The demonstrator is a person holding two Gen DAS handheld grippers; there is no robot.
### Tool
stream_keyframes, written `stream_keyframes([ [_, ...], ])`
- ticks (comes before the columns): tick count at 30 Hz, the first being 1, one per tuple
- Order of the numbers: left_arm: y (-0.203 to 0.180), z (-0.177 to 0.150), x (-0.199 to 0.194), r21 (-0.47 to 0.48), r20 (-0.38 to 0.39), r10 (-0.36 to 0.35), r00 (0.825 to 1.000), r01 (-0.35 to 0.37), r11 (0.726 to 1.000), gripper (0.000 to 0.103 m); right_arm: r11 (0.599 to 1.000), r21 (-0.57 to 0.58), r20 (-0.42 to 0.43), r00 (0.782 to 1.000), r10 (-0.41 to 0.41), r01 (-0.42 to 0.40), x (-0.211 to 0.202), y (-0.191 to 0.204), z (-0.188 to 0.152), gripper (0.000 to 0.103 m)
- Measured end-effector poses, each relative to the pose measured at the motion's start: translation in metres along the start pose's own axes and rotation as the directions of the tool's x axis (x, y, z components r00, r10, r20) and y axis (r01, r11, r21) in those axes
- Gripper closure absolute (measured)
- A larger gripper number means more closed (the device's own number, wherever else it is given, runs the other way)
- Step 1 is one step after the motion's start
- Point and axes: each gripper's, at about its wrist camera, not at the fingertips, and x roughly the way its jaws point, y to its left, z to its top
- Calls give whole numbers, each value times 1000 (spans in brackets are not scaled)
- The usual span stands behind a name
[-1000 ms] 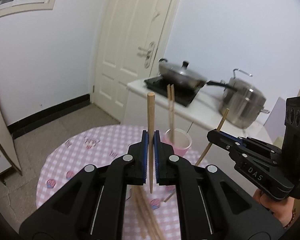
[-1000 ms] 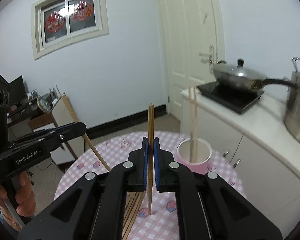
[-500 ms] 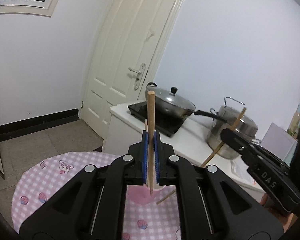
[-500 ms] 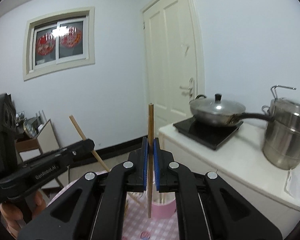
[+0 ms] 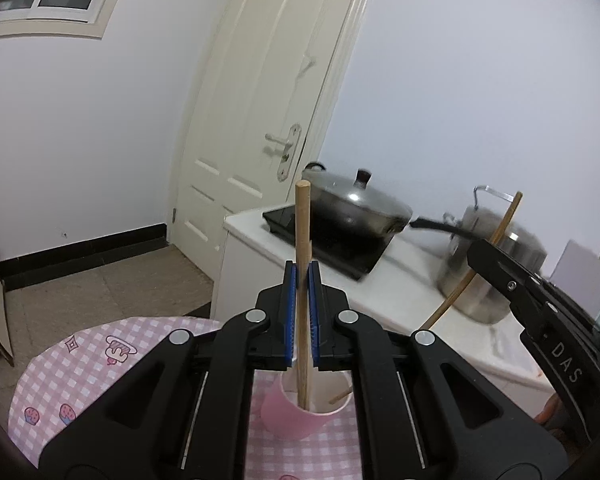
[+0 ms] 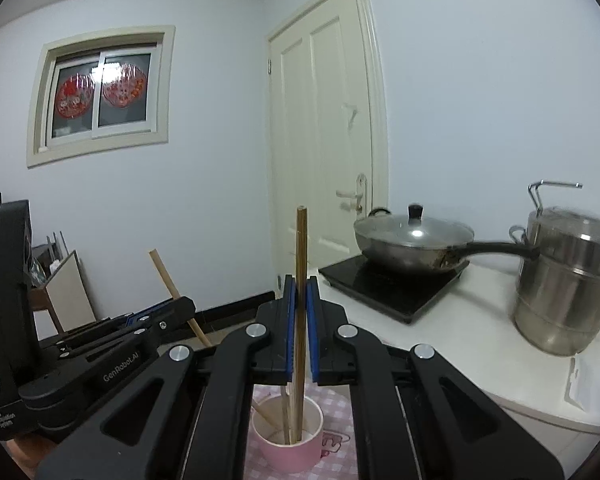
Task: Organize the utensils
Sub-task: 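Lift both held chopsticks and lower them into the pink cup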
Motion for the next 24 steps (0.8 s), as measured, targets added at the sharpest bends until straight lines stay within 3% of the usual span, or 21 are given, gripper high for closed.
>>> stream_keyframes([
  [16,11,-31,32,55,-184,-3,983,13,998,96,999,53,-156,988,6,2,28,-14,-45,99],
  [24,15,-32,31,56,-235,6,972,8,998,96,996,84,-174,985,17,-2,23,-18,-47,98],
])
